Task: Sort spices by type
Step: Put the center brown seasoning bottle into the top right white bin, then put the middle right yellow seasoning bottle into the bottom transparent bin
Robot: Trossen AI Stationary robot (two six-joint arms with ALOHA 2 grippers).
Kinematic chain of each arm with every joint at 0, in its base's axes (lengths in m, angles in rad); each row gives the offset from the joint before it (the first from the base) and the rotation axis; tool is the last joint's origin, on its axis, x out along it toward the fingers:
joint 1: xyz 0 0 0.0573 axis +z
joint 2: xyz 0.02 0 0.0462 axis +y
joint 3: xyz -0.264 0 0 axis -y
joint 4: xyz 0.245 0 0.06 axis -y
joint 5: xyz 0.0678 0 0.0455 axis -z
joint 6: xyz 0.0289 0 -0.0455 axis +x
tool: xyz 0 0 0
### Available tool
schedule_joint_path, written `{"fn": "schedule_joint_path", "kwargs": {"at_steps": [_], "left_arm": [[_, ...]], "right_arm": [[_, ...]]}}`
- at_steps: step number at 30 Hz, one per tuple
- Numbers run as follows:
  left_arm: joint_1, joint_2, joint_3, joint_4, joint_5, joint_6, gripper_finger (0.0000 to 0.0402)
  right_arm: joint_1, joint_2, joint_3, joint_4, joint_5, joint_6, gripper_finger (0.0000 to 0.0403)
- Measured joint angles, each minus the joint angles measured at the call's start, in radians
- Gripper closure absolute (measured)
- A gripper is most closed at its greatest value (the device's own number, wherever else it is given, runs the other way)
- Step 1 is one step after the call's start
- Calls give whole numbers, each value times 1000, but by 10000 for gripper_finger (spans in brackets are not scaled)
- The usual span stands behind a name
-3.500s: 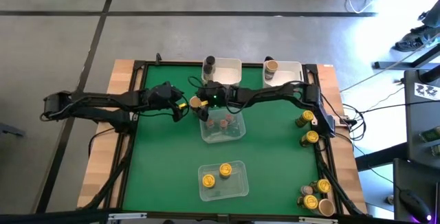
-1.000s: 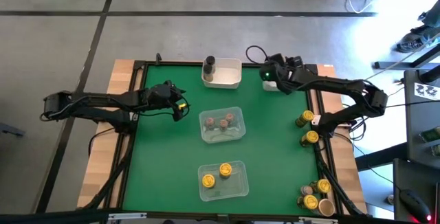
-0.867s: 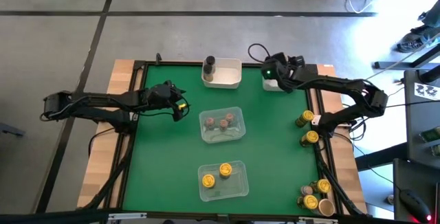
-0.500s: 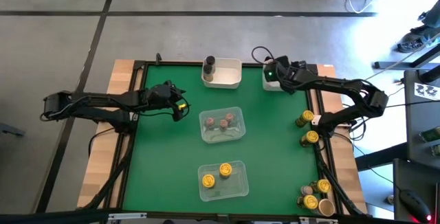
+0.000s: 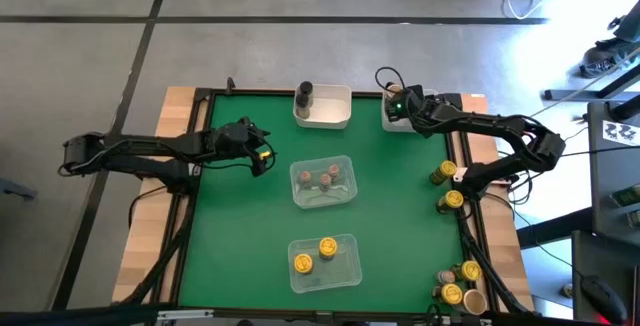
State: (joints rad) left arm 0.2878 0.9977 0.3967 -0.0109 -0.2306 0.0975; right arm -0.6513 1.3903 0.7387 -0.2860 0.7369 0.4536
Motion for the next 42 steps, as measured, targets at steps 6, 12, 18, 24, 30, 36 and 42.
{"fn": "schedule_joint_path", "kwargs": {"at_steps": [6,12,18,24,30,36,42], "left_arm": [[0,0,0,1,0,7,88],[0,0,0,1,0,7,88],[0,0,0,0,0,4,88],[0,0,0,0,0,1,88],[0,0,0,0,0,-10,88],[0,0,0,0,0,-15,88],[0,0,0,0,0,-23,88]], "right_arm": [[1,0,-54,66,-2,18,130],[1,0,-95,139,-11,21,130],[1,-1,-107,132,-8,19,96],[3,-5,-104,116,4,10,51],[4,-69,-37,-7,-5,-13,55],[41,-170,55,-210,-91,-21,64],[135,-214,236,-559,-207,-3,64]]}}
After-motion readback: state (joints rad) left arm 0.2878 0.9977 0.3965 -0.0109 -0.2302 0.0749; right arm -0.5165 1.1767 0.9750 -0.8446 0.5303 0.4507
